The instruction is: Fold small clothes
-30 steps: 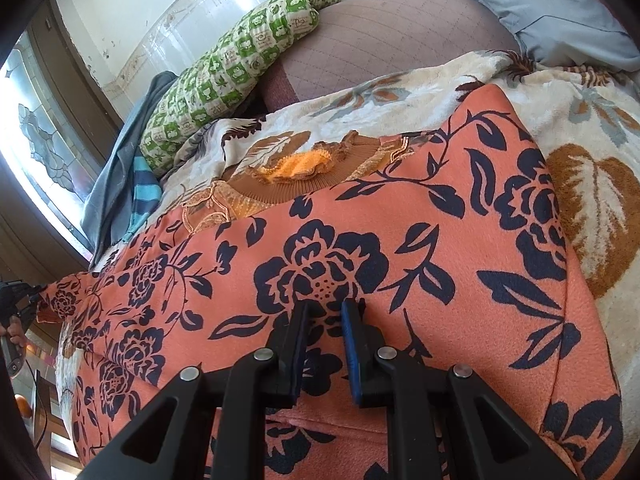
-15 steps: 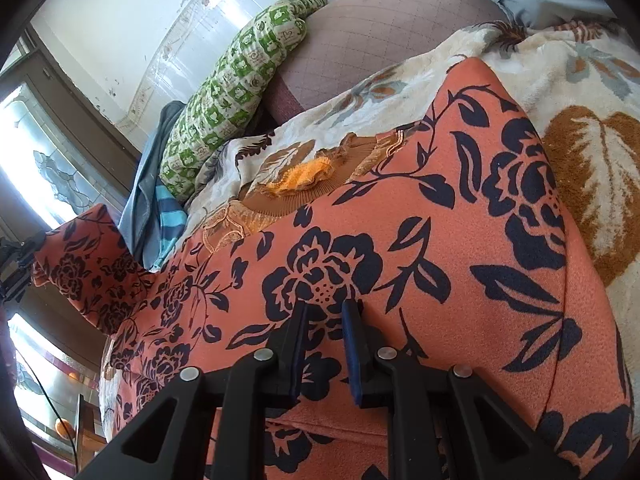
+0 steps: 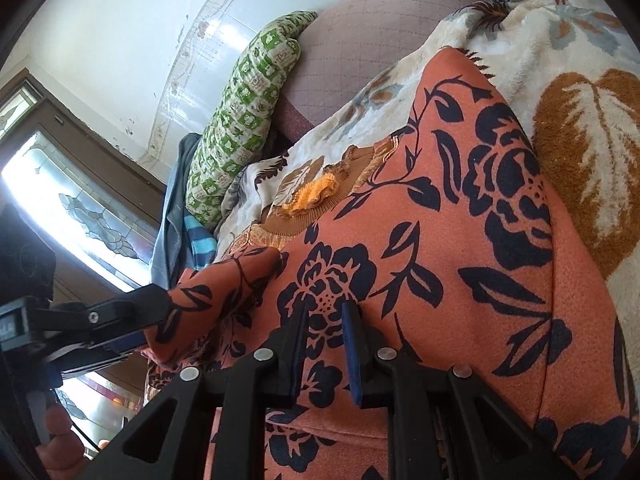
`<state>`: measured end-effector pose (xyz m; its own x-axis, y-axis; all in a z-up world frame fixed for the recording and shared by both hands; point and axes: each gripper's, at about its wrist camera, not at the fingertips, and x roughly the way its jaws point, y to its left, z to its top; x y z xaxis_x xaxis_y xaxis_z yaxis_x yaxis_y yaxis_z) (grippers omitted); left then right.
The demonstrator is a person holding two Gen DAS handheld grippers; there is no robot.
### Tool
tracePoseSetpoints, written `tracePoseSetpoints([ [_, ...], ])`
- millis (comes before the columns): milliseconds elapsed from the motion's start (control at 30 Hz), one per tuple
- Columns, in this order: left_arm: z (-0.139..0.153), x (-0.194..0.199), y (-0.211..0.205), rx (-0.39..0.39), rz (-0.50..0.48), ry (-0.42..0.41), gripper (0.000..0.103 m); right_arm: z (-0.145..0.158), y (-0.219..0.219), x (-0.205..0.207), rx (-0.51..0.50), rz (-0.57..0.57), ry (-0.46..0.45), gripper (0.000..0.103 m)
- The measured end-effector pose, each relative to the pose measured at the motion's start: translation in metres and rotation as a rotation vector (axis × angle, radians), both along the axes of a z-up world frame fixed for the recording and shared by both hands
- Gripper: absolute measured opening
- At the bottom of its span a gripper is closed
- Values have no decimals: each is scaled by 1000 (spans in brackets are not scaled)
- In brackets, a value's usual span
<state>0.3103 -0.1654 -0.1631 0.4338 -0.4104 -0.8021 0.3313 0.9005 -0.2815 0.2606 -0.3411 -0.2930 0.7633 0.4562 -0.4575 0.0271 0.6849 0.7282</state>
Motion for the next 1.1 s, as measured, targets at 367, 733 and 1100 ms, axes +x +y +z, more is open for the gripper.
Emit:
tracePoseSetpoints([
  [367,37,-2,93,55,123,-135,68,1,-2,-3,3,-8,8,19],
  [733,-17,57,217,214,377,-48,68,54,34,-13,-208,-4,56,84],
  [1100,-72,45,238,254,315,120,71,93,149,-21,-805,282,-61,84],
])
